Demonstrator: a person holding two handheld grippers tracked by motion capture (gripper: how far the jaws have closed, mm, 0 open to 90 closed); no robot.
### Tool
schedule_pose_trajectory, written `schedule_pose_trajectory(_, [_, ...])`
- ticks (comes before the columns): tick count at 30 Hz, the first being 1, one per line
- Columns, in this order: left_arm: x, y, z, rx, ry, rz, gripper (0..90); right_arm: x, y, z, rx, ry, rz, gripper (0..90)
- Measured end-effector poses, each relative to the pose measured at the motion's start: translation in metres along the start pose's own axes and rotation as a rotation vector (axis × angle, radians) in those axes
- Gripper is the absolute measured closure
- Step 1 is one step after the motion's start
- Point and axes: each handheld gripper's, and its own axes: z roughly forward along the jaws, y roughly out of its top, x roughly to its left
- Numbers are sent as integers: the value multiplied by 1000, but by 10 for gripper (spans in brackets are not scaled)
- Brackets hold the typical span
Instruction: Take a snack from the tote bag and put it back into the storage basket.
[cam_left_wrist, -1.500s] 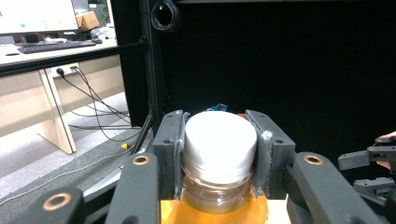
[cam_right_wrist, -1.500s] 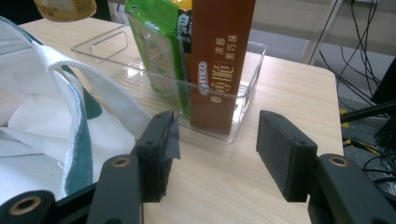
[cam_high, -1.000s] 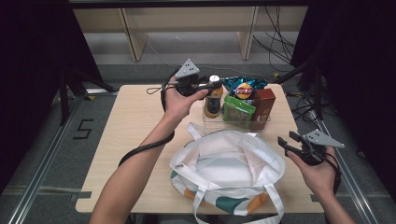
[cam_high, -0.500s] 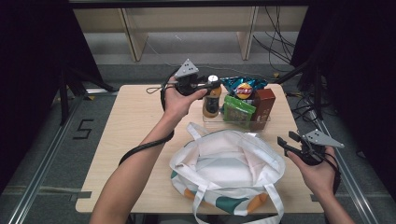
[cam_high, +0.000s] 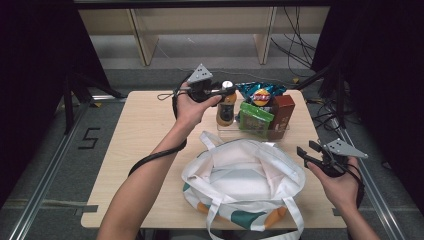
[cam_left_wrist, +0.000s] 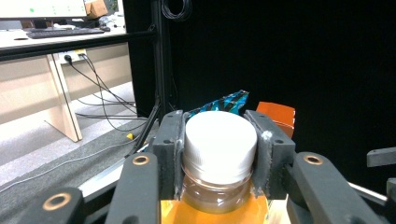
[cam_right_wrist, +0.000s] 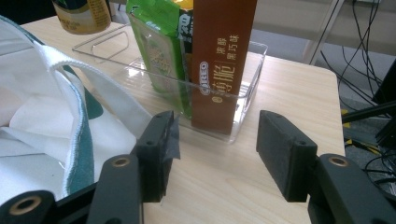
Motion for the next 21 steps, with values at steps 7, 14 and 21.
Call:
schedule_pose_trajectory(7, [1,-2,3,1,3,-5,588,-1,0,0,-4,-26,-12,477])
schedule_pose_trajectory(14, [2,-4,6,8,3,-7,588,2,0,0,-7,-9,22,477])
schedule_pose_trajectory(21, [5,-9,8,14,8,-17,588,3,0,0,-1,-20,36,477])
